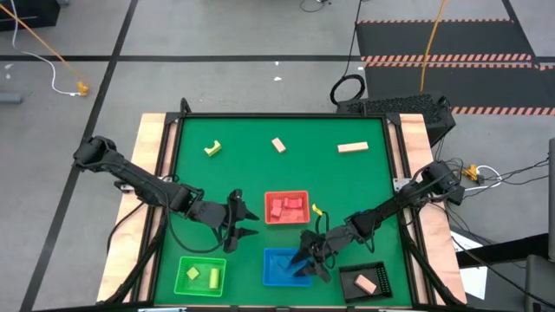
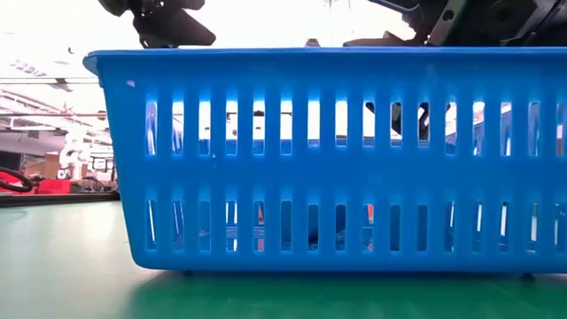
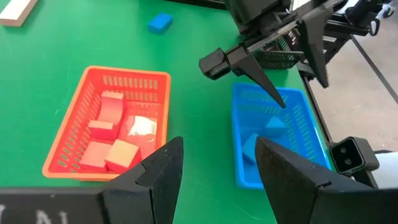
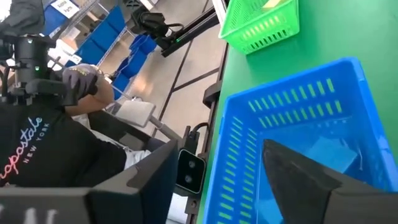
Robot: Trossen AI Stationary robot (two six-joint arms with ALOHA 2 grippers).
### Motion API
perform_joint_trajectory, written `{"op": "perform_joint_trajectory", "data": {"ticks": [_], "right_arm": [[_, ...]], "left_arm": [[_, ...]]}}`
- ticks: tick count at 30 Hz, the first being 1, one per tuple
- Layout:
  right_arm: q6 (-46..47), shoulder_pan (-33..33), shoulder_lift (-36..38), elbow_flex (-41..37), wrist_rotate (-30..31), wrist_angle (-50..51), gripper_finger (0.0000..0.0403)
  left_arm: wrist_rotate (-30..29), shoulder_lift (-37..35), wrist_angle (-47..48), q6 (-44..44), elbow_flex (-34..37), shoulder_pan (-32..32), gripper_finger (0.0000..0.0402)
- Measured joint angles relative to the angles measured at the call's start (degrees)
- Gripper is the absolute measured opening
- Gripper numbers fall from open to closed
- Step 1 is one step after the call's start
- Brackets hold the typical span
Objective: Sort & place blocks by color
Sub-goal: Put the right brown block into the black bin
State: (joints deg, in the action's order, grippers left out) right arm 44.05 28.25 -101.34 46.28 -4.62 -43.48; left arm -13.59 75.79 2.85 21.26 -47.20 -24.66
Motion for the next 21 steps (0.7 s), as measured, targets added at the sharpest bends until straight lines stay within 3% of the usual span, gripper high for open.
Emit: {"op": "perform_joint_trajectory", "data": {"ticks": [6,12,18,21], "right_arm": [[-2.6,-2.9,4.7,0.0,-1.4,4.7,0.0238],[-12.3,-8.4,17.3,0.0,-0.6,28.9,0.0236],[-15.4,-15.3,29.7,0.0,13.4,53.3,0.0236],[-16.2,-19.6,33.8,0.0,16.9,64.5,0.0236]], "left_arm": [[0.0,0.0,0.0,0.0,0.0,0.7,0.0202],[0.0,0.0,0.0,0.1,0.0,1.0,0.0202],[0.0,0.0,0.1,0.2,0.0,1.0,0.0202],[0.0,0.0,0.1,0.0,0.0,1.0,0.0202]]}}
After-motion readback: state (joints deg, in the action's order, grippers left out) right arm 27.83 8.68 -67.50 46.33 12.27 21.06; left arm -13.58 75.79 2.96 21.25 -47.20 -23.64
